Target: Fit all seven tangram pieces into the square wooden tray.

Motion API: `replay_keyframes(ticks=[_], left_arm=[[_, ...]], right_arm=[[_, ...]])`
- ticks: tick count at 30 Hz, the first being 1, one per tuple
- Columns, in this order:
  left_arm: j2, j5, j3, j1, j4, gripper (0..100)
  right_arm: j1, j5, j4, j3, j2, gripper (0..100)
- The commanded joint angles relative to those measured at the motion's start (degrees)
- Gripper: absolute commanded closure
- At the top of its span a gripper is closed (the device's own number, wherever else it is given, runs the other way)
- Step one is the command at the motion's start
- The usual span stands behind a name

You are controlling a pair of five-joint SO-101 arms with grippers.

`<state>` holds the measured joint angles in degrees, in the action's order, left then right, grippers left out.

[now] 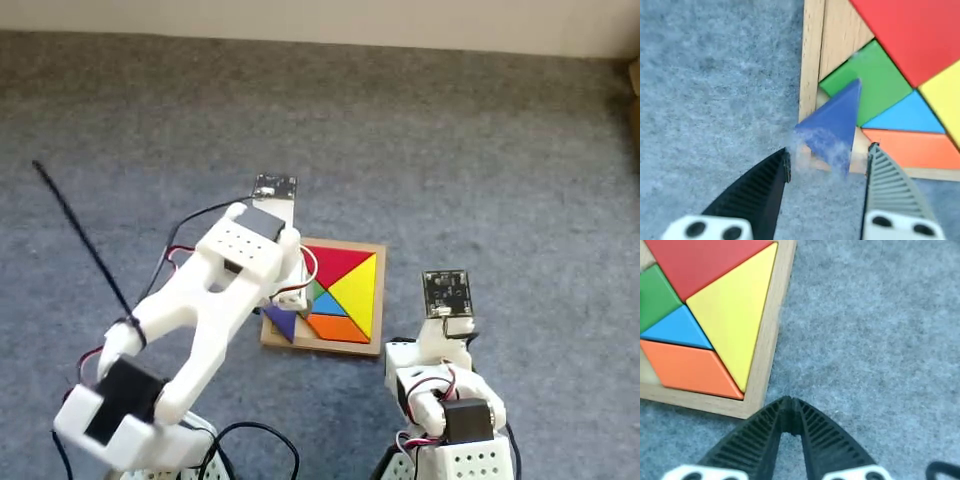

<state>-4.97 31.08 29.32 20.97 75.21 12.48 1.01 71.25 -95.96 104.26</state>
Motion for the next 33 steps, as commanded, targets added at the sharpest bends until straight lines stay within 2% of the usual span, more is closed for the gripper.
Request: replay_keyframes(ticks=[1, 5, 9, 13, 15, 17, 21, 27, 33], left_arm=[[-6.0, -0.6, -0.7, 0.1, 1.0, 76], [-10.4, -1.3, 2.6, -3.3, 0.8, 76], [-12.7, -10.0, 6.0, -4.9, 0.8, 77], [-12.9, -15.5, 10.0, -4.7, 0.4, 93], [-12.9, -17.5, 12.2, -4.4, -3.2, 100], [-12.9, -18.6, 15.7, -4.3, -7.9, 98], [-13.0, -18.5, 20.5, -1.1, -15.6, 100], [-13.0, -18.5, 22.6, 6.5, -19.7, 99], [-12.9, -18.5, 22.6, 7.3, -21.9, 99]], right_arm=[[-0.5, 0.3, 0.4, -8.6, 0.9, 98.4], [-0.5, 0.3, 0.4, -8.6, 0.9, 98.4], [-0.5, 0.3, 0.4, -8.6, 0.9, 98.4], [-0.5, 0.3, 0.4, -8.6, 0.9, 98.4], [-0.5, 0.3, 0.4, -8.6, 0.9, 98.4], [-0.5, 0.3, 0.4, -8.6, 0.9, 98.4], [-0.5, 0.3, 0.4, -8.6, 0.9, 98.4], [-0.5, 0.3, 0.4, -8.6, 0.9, 98.4], [-0.5, 0.3, 0.4, -8.6, 0.9, 98.4]])
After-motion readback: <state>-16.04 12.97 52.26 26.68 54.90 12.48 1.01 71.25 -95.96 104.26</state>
